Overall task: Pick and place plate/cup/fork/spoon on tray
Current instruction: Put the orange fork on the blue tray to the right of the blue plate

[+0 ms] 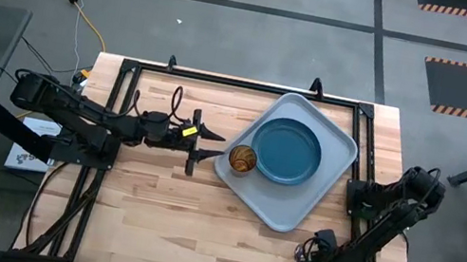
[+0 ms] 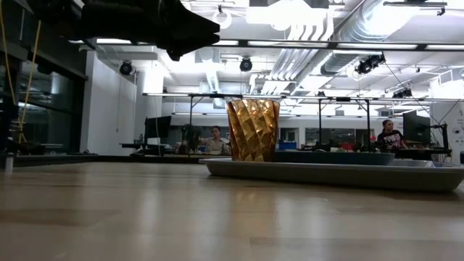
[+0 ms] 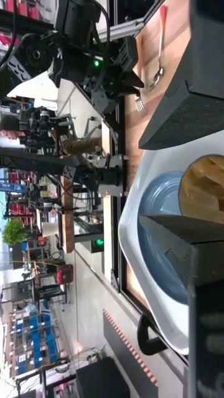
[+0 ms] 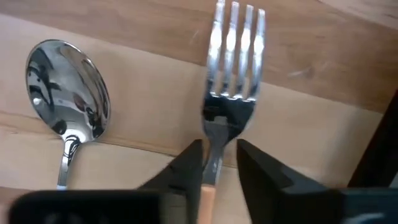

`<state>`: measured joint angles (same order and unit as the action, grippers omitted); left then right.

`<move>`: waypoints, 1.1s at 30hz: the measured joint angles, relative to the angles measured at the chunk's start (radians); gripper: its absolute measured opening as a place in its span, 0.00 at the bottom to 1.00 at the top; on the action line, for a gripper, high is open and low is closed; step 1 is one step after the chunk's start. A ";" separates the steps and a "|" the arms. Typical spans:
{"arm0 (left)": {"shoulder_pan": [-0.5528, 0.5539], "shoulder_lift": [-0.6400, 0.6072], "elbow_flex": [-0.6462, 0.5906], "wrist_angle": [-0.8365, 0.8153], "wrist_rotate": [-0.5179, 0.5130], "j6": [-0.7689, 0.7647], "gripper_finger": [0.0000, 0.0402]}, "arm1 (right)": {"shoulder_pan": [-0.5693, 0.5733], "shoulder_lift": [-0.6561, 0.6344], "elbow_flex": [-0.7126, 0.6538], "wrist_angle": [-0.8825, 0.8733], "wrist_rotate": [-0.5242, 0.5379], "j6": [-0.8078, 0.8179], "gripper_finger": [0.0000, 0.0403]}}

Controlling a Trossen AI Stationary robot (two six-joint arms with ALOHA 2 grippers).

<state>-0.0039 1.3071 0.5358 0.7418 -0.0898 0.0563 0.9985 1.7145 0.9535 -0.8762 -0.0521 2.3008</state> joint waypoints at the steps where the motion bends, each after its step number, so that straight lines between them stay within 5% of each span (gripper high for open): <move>1: 0.002 0.000 0.000 0.000 0.000 0.000 0.42 | 0.002 0.000 0.000 -0.005 0.004 -0.003 0.16; 4: 0.007 0.000 0.000 0.001 0.000 0.000 0.42 | 0.006 -0.001 0.000 -0.011 0.039 -0.017 0.03; 12: 0.023 0.000 0.000 0.007 0.001 0.001 0.42 | 0.006 -0.071 0.096 -0.177 0.147 -0.076 0.02; 20: 0.039 -0.013 0.008 0.015 0.000 0.007 0.42 | -0.052 -0.147 0.274 -0.270 0.786 -0.371 0.01; 26: 0.035 -0.018 0.048 0.012 0.115 -0.051 0.42 | -0.272 -0.159 0.282 -0.118 1.033 -0.849 0.00; 33: 0.036 -0.018 0.063 0.010 0.288 -0.058 0.43 | -0.519 -0.238 0.282 0.420 0.977 -1.630 0.00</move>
<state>0.0322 1.2892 0.5991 0.7518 0.1986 -0.0018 0.4794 1.4765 1.2350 -0.4565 0.9251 0.6711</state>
